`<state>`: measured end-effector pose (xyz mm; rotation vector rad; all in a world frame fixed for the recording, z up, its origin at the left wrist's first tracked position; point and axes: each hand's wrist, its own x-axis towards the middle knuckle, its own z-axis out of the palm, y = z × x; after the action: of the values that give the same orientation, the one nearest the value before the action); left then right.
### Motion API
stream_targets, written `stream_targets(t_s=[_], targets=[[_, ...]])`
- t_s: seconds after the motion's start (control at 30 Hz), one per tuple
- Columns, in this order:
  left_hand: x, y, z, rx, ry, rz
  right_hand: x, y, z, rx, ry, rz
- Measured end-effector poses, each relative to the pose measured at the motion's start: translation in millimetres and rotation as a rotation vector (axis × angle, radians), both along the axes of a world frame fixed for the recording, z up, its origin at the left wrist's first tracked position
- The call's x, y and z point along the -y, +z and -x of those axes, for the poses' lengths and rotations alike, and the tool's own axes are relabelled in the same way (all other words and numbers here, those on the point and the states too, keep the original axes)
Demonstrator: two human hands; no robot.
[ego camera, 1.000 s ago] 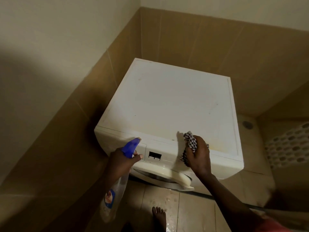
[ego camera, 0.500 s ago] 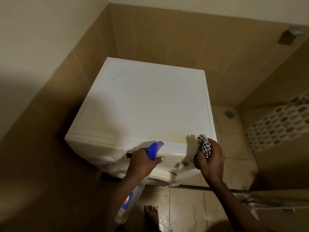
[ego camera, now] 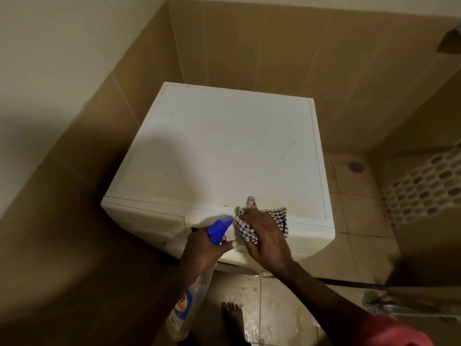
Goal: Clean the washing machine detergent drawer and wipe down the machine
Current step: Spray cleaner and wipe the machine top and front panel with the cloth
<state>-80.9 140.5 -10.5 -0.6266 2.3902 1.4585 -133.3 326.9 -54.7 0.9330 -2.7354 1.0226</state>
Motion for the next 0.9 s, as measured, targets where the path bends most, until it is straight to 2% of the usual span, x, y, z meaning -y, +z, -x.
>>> stream_targets(t_s=[0.07, 0.27, 0.37, 0.47, 0.63, 0.8, 0.9], targets=[[3.1, -2.8, -1.8, 0.002, 0.020, 0.002, -6.1, -0.6, 6.3, -0.030, 0.128, -0.052], [23.4, -5.1, -4.9, -0.012, 0.121, -0.032, 3.1, 6.8, 17.7, 0.013, -0.107, 0.023], [35.2, -6.4, -12.4, 0.010, 0.089, -0.022, 0.5, -1.4, -13.6, -0.022, -0.060, 0.004], [47.5, -5.8, -13.9, 0.013, 0.077, -0.003, -1.4, 2.4, -5.7, -0.046, 0.006, -0.038], [59.0, -10.1, -24.4, 0.014, 0.124, 0.009, 29.9, 11.9, 11.2, 0.054, -0.131, -0.019], [61.9, -9.9, -31.7, 0.040, 0.112, -0.018, 17.9, 10.9, -7.1, -0.011, -0.003, -0.048], [60.3, -6.4, -31.9, 0.015, 0.126, -0.049, 31.7, 19.9, 21.2, 0.040, -0.063, -0.053]])
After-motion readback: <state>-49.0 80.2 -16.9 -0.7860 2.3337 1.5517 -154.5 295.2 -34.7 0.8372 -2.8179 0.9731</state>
